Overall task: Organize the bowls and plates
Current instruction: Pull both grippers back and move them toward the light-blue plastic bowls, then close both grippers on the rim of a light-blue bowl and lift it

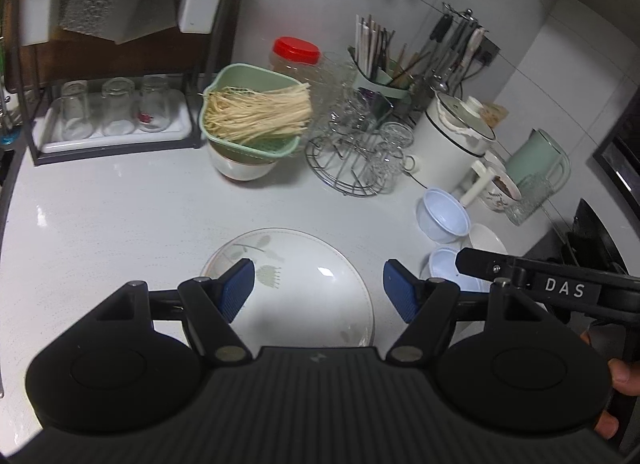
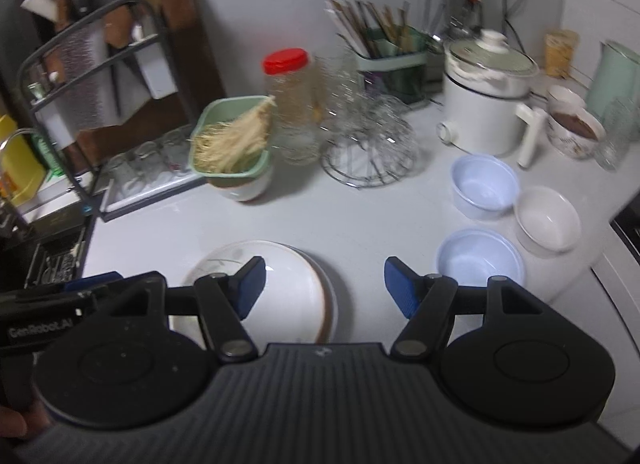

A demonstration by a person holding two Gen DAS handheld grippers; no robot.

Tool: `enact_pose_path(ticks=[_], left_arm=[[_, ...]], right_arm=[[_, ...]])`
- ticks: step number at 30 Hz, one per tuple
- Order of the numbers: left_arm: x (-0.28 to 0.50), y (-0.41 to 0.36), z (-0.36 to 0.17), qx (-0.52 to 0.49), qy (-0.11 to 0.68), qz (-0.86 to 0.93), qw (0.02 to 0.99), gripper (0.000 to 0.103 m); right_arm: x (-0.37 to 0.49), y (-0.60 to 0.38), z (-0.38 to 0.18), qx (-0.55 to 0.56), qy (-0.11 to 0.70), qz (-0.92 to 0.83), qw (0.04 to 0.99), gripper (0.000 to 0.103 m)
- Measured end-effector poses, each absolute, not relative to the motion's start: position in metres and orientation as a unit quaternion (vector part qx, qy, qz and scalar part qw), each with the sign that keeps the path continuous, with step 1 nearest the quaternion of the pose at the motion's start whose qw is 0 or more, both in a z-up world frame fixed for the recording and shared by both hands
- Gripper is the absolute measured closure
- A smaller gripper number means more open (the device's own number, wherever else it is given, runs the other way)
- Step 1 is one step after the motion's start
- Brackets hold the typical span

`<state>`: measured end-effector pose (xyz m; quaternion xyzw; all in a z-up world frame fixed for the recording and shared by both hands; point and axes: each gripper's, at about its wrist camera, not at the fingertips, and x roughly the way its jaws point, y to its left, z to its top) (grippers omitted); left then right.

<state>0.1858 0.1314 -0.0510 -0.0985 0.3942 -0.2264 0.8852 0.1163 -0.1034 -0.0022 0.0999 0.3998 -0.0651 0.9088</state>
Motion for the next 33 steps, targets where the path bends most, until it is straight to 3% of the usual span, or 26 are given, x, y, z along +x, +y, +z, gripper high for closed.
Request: enact_pose_path(ticks=[24,33], left_arm=[[0.228,-0.001,-0.086,-0.052,0.454,-0.305,0.836,0.028],[0.254,-0.07,-0.116,-0.053,0.479,-0.309,0.82,0.029]], right_arm=[[0.103,-0.224,-0.043,0.165,0.436,-0.175,0.867,0.036],[0.116,-0.283,-0.081,0.184,0.471,-0.163,0.847,0.056]])
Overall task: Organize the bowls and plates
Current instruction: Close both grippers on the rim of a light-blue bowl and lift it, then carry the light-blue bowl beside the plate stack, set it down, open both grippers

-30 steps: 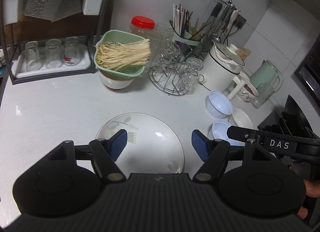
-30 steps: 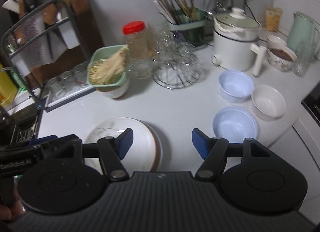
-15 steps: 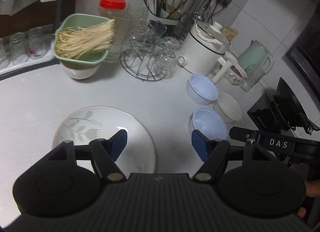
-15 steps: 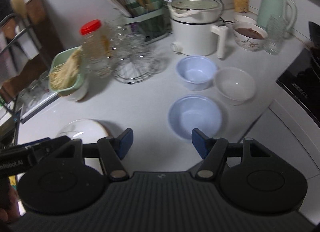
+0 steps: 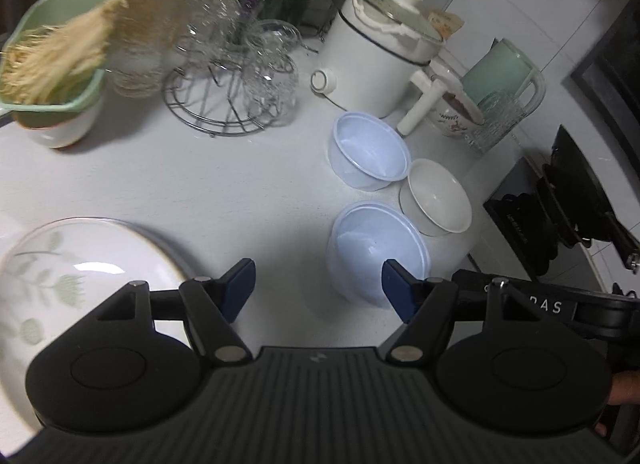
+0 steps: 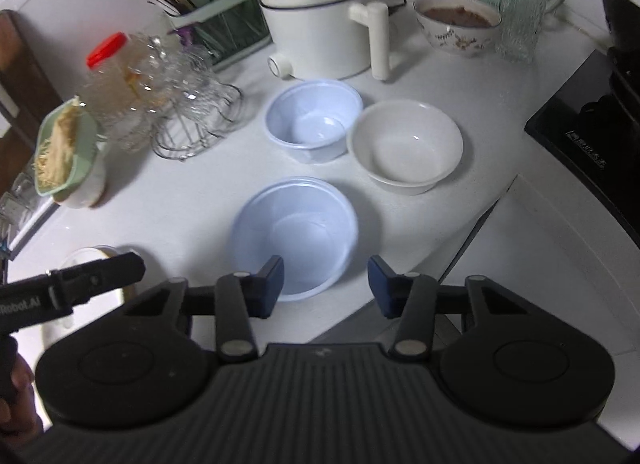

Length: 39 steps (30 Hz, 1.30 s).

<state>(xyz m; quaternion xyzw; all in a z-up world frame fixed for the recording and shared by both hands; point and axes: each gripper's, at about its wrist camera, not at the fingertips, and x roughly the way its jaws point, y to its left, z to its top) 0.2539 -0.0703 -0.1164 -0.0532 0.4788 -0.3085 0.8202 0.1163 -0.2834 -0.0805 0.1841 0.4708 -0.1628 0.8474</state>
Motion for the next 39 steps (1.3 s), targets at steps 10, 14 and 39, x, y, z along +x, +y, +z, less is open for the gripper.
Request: enact_pose_path(ticks=[10,14,39], left_arm=[[0.275,-0.133,-0.164,-0.055,0.516,-0.294,0.803,0.053],[0.28,-0.145,-0.179,-0.052,0.527,-0.275,0.803,0.06],[0.283,-0.096,-0.167,-0.074,0.533,-0.166,0.826,0.081]], right_arm=[[0.149,-0.316,-0.12,0.189,0.493,-0.104,0.843,0.069],[0.159,-0.319,-0.13,0.184,0.499,-0.085,0.843,0.075],[0.194,-0.282,-0.133,0.172,0.512,0.034,0.841,0.084]])
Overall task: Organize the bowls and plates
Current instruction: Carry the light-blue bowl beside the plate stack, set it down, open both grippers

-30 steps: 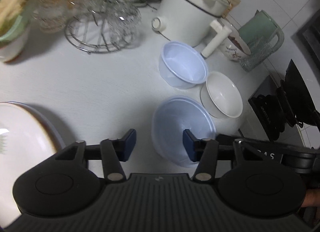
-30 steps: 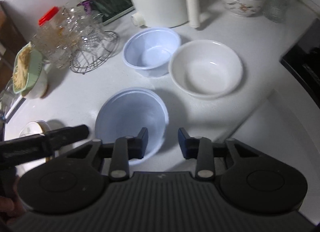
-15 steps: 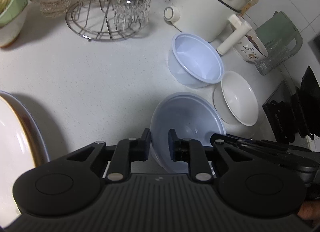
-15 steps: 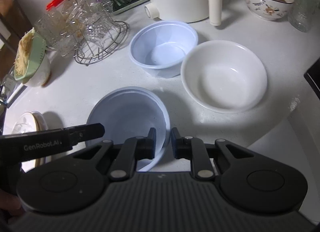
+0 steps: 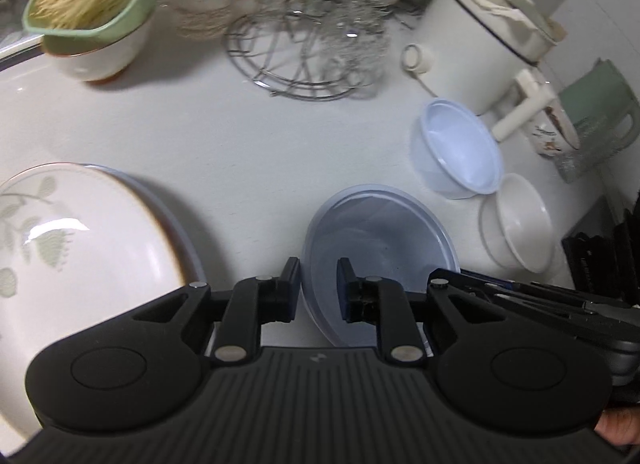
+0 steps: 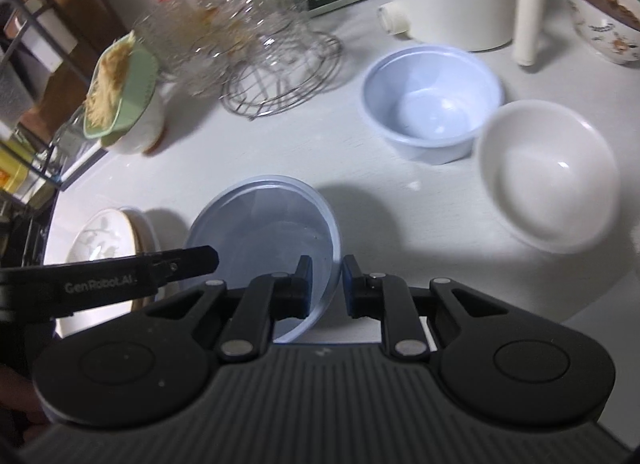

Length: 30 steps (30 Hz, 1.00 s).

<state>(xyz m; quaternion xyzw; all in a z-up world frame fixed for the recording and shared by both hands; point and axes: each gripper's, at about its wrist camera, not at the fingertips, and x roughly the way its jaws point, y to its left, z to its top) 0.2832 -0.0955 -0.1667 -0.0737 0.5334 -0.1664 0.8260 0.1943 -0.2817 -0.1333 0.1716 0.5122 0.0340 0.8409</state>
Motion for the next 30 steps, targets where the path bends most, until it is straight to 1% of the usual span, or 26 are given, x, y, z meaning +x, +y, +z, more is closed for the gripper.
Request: enact_pose_path(ticks=[3,13,14,15,16,19,30], left_arm=[[0.282,-0.088,-0.169,-0.058,0.533,-0.153,0.83,0.08],[0.284,-0.072,-0.176,-0.057,0.542,-0.148,0.825,0.08],[0.284,-0.071,-0.174,-0.057,0.54,-0.151,0.826,0.079],[0.285,-0.069,-0.172,-0.055,0.538,-0.152,0.827,0.074],[0.286,-0.068,-0.168,-0.053,0.535,-0.152,0.829,0.069],[0.284,-0.061,-0.152,-0.049,0.522,-0.157,0.837,0.062],[0.262,-0.048,-0.077,-0.051,0.482,-0.175,0.857,0.06]], right_arm=[[0.198,-0.271,-0.137,0.171,0.516,0.049,0.838,0.084],[0.203,-0.262,-0.144,0.159,0.519,0.055,0.838,0.084],[0.202,-0.262,-0.142,0.152,0.518,0.049,0.841,0.083],[0.201,-0.262,-0.139,0.148,0.514,0.042,0.844,0.083],[0.198,-0.264,-0.135,0.152,0.507,0.037,0.847,0.083],[0.189,-0.268,-0.121,0.169,0.493,0.025,0.853,0.082],[0.157,-0.26,-0.061,0.174,0.442,0.003,0.88,0.082]])
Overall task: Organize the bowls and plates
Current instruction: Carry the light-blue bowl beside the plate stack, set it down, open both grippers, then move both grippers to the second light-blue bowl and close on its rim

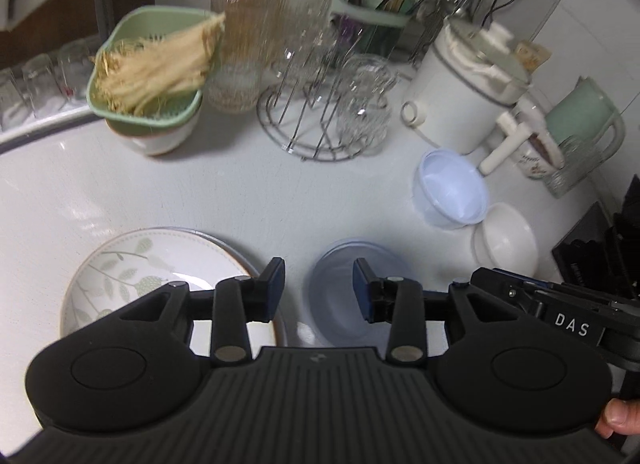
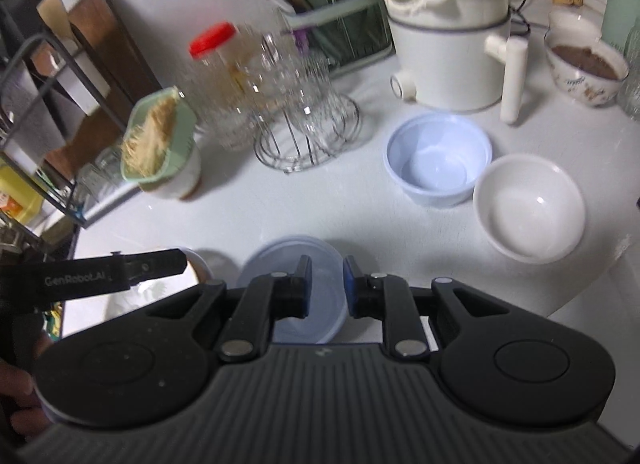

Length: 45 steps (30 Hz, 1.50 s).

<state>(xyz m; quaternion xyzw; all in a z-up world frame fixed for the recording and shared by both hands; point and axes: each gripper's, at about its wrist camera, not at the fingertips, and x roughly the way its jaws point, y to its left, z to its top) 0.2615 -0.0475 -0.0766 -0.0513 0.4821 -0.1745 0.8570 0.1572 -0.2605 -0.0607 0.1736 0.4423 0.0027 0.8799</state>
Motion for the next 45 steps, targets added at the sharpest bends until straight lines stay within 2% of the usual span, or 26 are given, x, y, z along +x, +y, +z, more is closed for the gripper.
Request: enact_pose_path(ticks=[12,18,21,26,27,29,30,31,45], left_arm=[[0.225,-0.053,-0.03,-0.053,0.437,-0.194,0.877,0.059],[0.217,-0.06,-0.028,-0.046,0.437,-0.212,0.873,0.055],[0.215,-0.068,-0.024,-0.04,0.427,-0.23,0.873,0.049],[0.219,-0.084,-0.026,-0.028,0.428,-0.248,0.869,0.047],[0.221,-0.086,-0.027,-0.028,0.427,-0.247,0.869,0.044],[0.229,-0.095,-0.027,-0.028,0.427,-0.249,0.869,0.04],[0.231,-0.1,-0.027,-0.024,0.426,-0.252,0.869,0.038],[0.233,-0.105,-0.027,-0.017,0.424,-0.255,0.869,0.038],[0.286,-0.147,-0.056,0.006,0.439,-0.293,0.849,0.036]], right_arm=[[0.127,-0.253,-0.031,0.156,0.406,0.006,0.901,0.082],[0.116,-0.258,-0.027,0.156,0.4,-0.004,0.903,0.082],[0.111,-0.263,-0.02,0.153,0.39,-0.01,0.908,0.082],[0.105,-0.274,-0.02,0.158,0.377,-0.033,0.912,0.082],[0.105,-0.277,-0.02,0.157,0.379,-0.04,0.911,0.08],[0.104,-0.285,-0.019,0.158,0.377,-0.054,0.911,0.06],[0.103,-0.29,-0.019,0.159,0.374,-0.061,0.912,0.042],[0.102,-0.294,-0.019,0.159,0.371,-0.068,0.912,0.031],[0.143,-0.321,-0.047,0.165,0.363,-0.092,0.912,0.032]])
